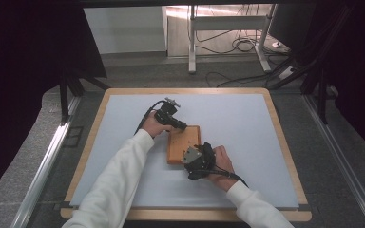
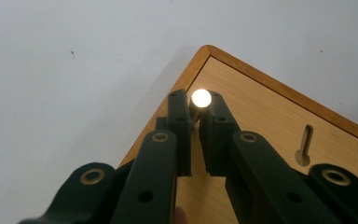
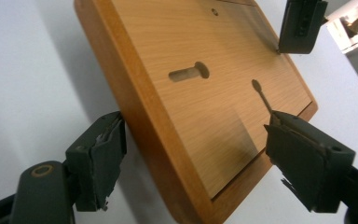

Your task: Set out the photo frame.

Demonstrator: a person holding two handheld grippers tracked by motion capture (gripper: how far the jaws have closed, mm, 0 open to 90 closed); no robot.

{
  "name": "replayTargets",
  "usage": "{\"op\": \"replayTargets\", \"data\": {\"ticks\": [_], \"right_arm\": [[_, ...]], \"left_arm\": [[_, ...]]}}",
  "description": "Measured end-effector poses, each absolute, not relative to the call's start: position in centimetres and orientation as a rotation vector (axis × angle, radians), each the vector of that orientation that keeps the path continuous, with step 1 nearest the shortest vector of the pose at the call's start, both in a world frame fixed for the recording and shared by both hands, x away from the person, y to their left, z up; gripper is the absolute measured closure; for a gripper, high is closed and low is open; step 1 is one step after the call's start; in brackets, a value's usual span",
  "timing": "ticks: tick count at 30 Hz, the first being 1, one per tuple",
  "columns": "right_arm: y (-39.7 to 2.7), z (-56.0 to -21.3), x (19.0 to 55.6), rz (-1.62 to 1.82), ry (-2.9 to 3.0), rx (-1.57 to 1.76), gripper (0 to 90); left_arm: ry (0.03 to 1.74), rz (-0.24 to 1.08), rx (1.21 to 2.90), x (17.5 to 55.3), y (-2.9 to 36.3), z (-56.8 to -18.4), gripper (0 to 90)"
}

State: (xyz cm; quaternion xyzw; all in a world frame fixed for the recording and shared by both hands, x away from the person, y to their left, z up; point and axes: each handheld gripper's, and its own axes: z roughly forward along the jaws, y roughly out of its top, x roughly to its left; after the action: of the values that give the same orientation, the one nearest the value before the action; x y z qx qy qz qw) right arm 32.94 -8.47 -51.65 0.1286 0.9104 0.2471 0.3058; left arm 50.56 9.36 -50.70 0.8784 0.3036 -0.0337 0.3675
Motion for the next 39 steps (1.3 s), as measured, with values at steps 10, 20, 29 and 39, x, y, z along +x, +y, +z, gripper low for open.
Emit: {"op": "replayTargets", "data": {"ticks": [10,20,29,39], "right_arm": [[-7.8,-52.1,32.9,0.608,2.376,0.303,25.1],[-7.7,-51.9,32.6,0.577,2.336,0.262,33.7],[-7.7,-51.5,32.3,0.563,2.314,0.25,38.6],[-7.7,-51.1,32.1,0.551,2.292,0.238,41.9]], "left_arm": [[0.791,-0.088,2.257,50.6,9.3,-50.7,83.9],[0.798,-0.072,2.256,50.5,9.2,-50.7,85.0],[0.806,-0.079,2.239,50.6,9.3,-50.8,85.0],[0.81,-0.08,2.231,50.7,9.4,-50.8,84.9]]}}
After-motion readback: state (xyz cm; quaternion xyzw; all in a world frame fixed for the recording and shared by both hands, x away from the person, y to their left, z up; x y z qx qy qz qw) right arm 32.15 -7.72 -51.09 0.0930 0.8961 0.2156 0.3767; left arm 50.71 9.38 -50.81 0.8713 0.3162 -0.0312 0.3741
